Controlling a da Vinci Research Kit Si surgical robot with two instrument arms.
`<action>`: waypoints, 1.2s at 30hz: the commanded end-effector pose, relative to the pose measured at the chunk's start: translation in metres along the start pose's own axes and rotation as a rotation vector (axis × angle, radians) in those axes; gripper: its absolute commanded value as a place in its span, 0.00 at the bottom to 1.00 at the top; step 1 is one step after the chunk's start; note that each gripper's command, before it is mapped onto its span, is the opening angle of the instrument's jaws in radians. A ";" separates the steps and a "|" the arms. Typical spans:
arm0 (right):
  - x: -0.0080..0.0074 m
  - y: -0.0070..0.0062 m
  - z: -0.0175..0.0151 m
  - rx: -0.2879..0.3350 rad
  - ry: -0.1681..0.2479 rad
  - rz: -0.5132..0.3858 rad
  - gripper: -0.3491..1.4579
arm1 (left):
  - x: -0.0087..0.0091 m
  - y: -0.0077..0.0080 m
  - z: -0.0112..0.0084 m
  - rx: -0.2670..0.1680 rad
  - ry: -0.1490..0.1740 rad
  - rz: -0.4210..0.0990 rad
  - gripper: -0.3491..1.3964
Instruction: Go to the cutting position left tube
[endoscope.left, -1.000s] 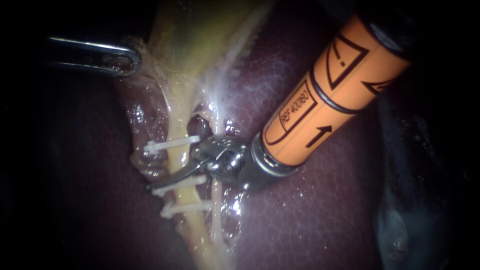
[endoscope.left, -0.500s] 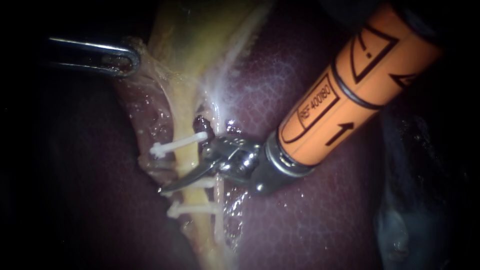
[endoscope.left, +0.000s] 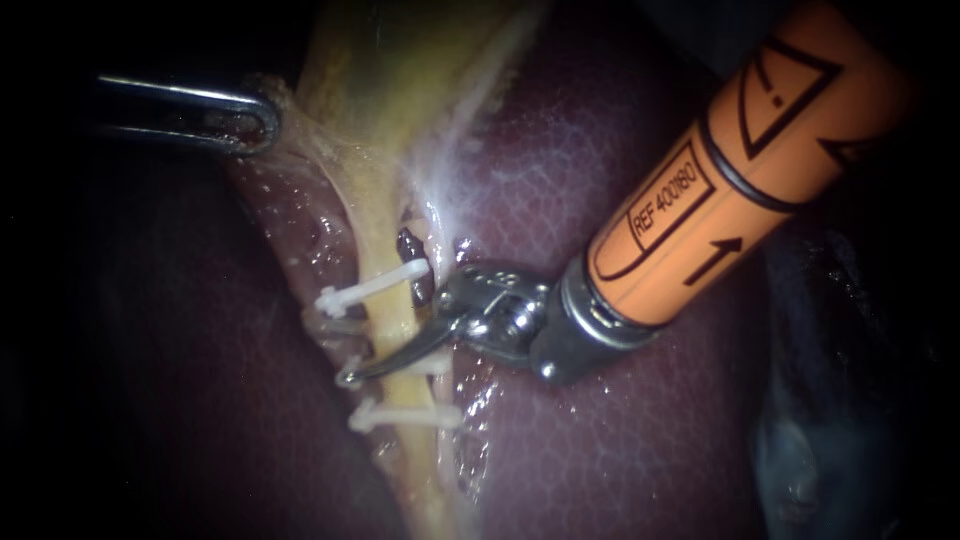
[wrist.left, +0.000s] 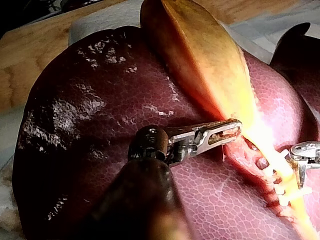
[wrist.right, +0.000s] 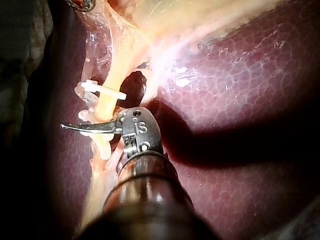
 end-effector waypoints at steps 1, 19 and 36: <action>-0.0002 0.0000 -0.0002 -0.012 -0.020 0.004 0.90 | 0.0000 0.0000 0.0000 0.000 0.000 0.000 0.00; -0.0005 0.0007 -0.0005 -0.057 -0.075 0.001 0.88 | 0.0002 0.0001 0.0001 0.000 0.000 0.001 0.00; 0.0008 0.0029 0.0034 0.008 0.087 -0.034 0.91 | 0.0002 0.0001 0.0001 0.000 0.000 0.001 0.00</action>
